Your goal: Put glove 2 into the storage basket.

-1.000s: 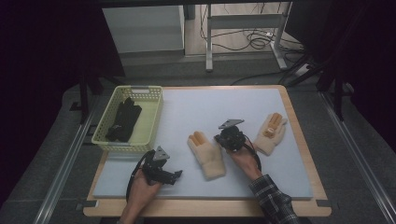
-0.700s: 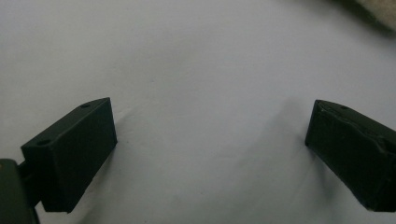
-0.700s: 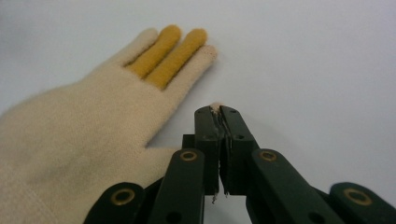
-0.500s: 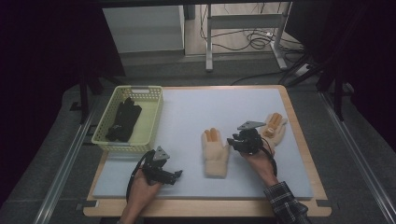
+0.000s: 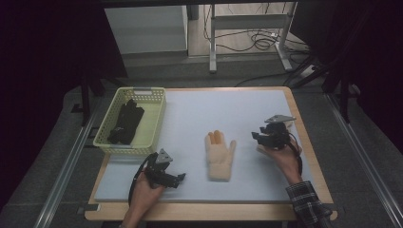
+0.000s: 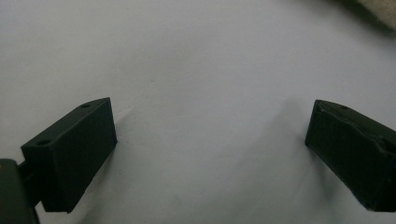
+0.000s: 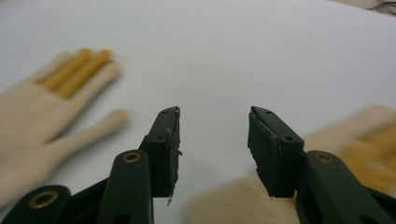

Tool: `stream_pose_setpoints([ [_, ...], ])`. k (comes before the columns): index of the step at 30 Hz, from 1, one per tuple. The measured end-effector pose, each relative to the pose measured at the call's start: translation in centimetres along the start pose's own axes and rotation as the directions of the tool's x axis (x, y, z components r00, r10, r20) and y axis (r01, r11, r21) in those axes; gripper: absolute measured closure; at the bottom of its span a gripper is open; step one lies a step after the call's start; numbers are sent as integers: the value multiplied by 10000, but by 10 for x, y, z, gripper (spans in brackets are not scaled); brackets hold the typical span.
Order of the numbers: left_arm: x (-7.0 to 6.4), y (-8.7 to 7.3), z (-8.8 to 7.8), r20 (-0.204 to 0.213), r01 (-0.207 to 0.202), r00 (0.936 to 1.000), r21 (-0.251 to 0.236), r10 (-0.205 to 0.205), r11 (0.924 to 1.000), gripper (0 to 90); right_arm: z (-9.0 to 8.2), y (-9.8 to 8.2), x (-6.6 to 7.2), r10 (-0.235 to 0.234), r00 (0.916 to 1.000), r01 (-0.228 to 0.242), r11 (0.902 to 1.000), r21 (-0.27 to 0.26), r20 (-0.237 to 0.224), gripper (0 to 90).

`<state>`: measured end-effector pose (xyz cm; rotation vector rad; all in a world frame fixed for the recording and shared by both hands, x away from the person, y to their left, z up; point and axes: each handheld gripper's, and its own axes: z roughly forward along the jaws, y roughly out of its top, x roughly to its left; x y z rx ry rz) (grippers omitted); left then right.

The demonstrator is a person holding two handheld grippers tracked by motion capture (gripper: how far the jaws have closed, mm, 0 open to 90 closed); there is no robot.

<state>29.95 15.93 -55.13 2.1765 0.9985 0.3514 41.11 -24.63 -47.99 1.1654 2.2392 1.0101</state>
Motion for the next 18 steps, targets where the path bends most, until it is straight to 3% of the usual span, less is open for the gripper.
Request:
stream_pose_setpoints([
  [5, 0, 0, 0, 5, 15, 10000, -11, -15, 10000, 21, -10, -6, -32, 388, 9956, -393, 9992, 42, 848, 475],
  [9, 0, 0, 0, 5, 6, 10000, 5, -6, 10000, 21, -9, -16, -50, 778, 9906, -809, 9965, 227, 1123, 414],
  [15, 0, 0, 0, 2, -3, 10000, -1, 3, 10000, 21, 5, -32, -56, 775, 9912, -838, 9950, 551, 1076, 347],
  [17, 0, 0, 0, 3, -3, 10000, 2, 3, 10000, 20, 12, -36, -55, 572, 9907, -653, 9959, 624, 1232, 357],
  [18, 0, 0, 0, 3, -2, 10000, -1, 2, 10000, 21, 14, -38, -55, 545, 9906, -625, 9962, 606, 1258, 402],
])
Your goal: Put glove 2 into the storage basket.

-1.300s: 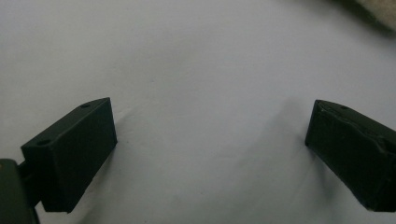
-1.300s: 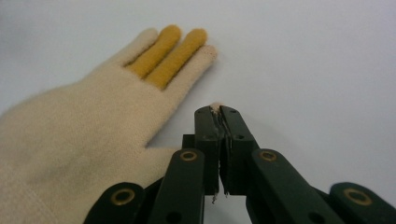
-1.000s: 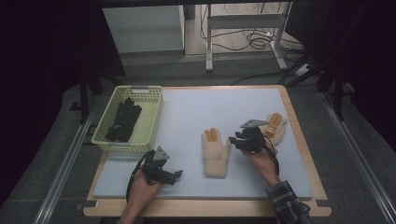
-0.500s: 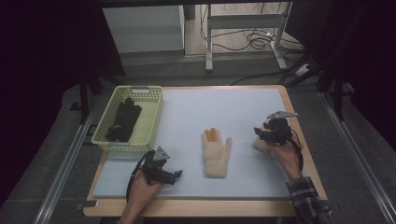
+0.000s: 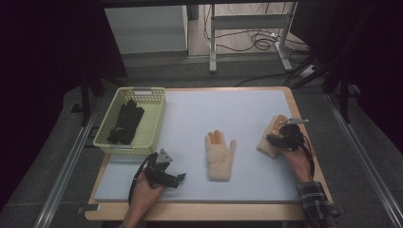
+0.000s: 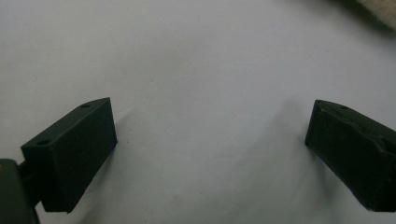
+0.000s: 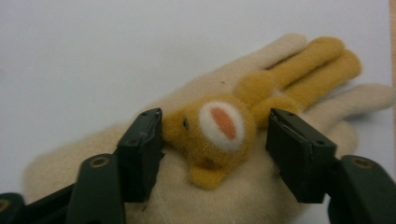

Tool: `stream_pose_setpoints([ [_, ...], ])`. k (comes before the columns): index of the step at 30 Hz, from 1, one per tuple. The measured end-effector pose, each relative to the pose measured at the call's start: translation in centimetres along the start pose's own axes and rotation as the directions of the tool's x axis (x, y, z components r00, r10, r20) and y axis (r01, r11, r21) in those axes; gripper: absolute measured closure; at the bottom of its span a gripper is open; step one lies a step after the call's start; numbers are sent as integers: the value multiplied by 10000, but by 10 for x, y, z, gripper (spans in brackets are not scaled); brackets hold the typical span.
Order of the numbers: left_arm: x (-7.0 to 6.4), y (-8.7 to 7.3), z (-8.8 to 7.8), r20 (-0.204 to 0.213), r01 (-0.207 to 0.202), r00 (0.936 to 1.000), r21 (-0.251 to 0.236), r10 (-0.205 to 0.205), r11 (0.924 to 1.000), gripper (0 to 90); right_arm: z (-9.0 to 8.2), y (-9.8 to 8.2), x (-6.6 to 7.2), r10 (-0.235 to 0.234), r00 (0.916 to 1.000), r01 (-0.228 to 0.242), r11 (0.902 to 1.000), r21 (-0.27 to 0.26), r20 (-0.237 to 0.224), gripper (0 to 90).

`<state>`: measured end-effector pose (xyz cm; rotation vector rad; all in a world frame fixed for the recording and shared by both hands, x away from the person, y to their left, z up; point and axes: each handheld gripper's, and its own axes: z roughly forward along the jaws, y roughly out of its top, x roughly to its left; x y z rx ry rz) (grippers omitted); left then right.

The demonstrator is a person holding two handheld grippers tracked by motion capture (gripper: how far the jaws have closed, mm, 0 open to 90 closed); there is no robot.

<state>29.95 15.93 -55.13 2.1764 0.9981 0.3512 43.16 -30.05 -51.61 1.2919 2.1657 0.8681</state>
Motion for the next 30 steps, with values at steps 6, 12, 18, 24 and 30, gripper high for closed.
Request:
stream_pose_setpoints([
  [6, 0, 0, 0, -1, -2, 10000, 2, 2, 10000, 20, -2, 0, 4, -56, 9999, 57, 9999, -158, 97, 602],
  [12, 0, 0, 0, -2, -9, 10000, 10, 9, 10000, 21, -24, 7, 13, -302, 9990, 280, 9975, -656, -323, 602],
  [18, 0, 0, 0, -3, -5, 10000, 10, 5, 10000, 21, -45, 14, 31, -646, 9922, 538, 9934, -1010, -1070, 600],
  [24, 0, 0, 0, -8, -17, 10000, 1, 17, 10000, 21, -67, 25, 60, -1150, 9734, 848, 9843, -1548, -1981, 598],
  [30, 0, 0, 0, -9, 26, 10000, -36, -26, 10000, 21, -82, 35, 94, -1839, 9386, 1325, 9733, -1874, -2920, 597],
])
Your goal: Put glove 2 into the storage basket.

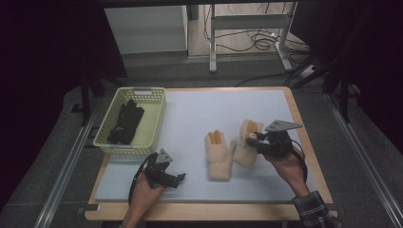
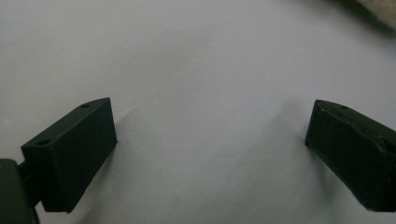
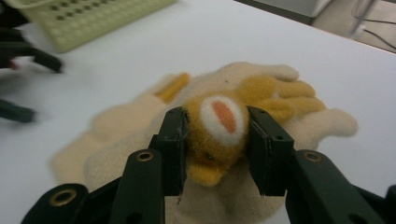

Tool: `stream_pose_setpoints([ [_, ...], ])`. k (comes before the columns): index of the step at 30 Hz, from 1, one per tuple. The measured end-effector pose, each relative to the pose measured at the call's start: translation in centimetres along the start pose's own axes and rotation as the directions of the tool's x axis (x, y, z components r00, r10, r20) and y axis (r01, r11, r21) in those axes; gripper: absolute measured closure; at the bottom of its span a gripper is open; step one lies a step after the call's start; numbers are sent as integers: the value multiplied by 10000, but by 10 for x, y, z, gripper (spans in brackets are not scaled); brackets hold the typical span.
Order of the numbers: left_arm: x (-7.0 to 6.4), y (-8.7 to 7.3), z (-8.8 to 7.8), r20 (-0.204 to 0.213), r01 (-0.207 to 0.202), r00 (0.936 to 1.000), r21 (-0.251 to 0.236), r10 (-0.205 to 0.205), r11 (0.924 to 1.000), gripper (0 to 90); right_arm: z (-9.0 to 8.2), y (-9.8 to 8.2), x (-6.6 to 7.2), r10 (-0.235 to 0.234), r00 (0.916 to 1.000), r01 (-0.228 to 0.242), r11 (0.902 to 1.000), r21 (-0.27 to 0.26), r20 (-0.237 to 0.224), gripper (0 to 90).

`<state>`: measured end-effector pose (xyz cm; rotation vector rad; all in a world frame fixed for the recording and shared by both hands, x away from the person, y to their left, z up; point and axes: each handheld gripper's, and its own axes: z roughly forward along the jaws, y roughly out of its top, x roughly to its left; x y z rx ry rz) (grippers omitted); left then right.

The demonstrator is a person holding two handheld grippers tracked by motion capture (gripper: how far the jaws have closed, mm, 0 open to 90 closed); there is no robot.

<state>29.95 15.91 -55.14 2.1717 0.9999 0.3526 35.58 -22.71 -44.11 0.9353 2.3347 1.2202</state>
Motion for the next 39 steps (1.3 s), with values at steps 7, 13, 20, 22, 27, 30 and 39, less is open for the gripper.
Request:
stream_pose_setpoints([
  [7, 0, 0, 0, -3, -44, 10000, 38, 44, 10000, 20, 24, 15, 41, -868, 9893, 896, 9958, 184, -1172, 594],
  [13, 0, 0, 0, -6, -29, 10000, 19, 29, 10000, 21, 69, 10, 60, -1224, 9794, 1365, 9874, 795, -1608, 587],
  [20, 1, 0, 0, 4, -88, 10000, 71, 88, 9999, 21, 96, -11, 61, -734, 9809, 971, 9872, 1266, -1799, 519],
  [22, 0, 0, 0, 2, -85, 10000, 72, 85, 9999, 21, 95, -10, 60, -686, 9814, 929, 9870, 1308, -1794, 470],
  [27, 0, 0, 0, 3, -84, 10000, 67, 84, 9999, 21, 77, -2, 52, -754, 9850, 904, 9916, 922, -1553, 431],
  [30, 0, 0, 0, 2, -86, 10000, 67, 86, 9999, 21, 64, -2, 39, -537, 9906, 635, 9951, 755, -1256, 448],
  [39, 0, 0, 0, 6, -28, 10000, 39, 28, 10000, 21, 46, -33, 20, 107, 9945, 22, 9924, 1229, -1047, 768],
])
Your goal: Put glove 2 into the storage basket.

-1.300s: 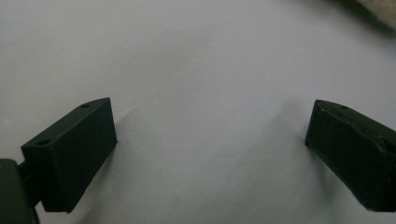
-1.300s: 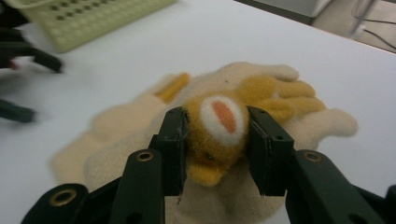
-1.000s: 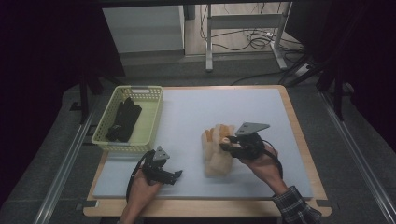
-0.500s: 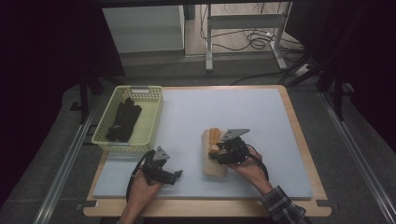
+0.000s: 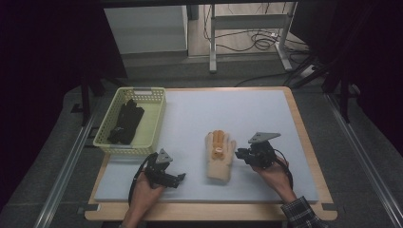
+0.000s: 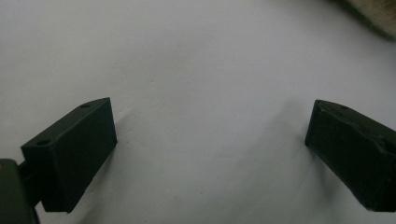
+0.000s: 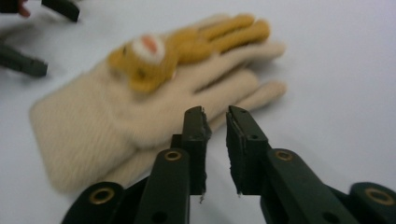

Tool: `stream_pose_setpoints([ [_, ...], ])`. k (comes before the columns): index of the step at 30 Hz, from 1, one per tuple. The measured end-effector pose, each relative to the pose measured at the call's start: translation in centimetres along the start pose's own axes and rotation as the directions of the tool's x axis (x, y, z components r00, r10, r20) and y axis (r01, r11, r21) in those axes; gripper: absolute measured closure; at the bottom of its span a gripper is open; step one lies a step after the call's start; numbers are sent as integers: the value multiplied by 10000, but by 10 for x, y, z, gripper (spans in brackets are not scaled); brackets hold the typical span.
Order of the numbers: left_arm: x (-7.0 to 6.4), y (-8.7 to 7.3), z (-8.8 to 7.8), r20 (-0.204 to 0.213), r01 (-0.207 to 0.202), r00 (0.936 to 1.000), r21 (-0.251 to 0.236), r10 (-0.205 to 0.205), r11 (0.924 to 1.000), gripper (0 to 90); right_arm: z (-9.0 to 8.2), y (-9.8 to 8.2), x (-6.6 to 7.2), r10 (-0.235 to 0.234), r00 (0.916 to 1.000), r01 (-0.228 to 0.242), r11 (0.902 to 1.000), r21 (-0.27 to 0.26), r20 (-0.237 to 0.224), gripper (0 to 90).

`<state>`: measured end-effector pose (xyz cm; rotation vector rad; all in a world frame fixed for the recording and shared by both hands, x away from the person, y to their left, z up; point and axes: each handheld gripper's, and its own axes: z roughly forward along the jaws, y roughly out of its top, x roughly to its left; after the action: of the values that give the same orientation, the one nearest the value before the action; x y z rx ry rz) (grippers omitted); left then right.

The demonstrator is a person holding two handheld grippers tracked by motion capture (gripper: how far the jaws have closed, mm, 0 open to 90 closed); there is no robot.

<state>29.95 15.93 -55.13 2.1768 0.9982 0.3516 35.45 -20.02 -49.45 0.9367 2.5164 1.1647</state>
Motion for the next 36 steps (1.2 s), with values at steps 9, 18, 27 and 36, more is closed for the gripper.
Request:
stream_pose_setpoints([
  [9, 0, 0, 0, 0, 3, 10000, -2, -3, 10000, 21, 7, 2, 1, 5, 9998, 1, 9994, -348, 188, 734],
  [18, 0, 0, 0, 0, -1, 10000, 1, 1, 10000, 21, 50, 19, -15, 305, 9988, -321, 9987, 391, 386, 677],
  [27, 0, 0, 0, 1, -5, 10000, 6, 5, 10000, 21, 35, 25, -7, -90, 9970, 98, 9999, -110, 770, 859],
  [36, 0, 0, 0, 3, -4, 10000, 7, 4, 10000, 21, 29, 18, -24, 688, 9928, -664, 9974, -272, 979, 702],
])
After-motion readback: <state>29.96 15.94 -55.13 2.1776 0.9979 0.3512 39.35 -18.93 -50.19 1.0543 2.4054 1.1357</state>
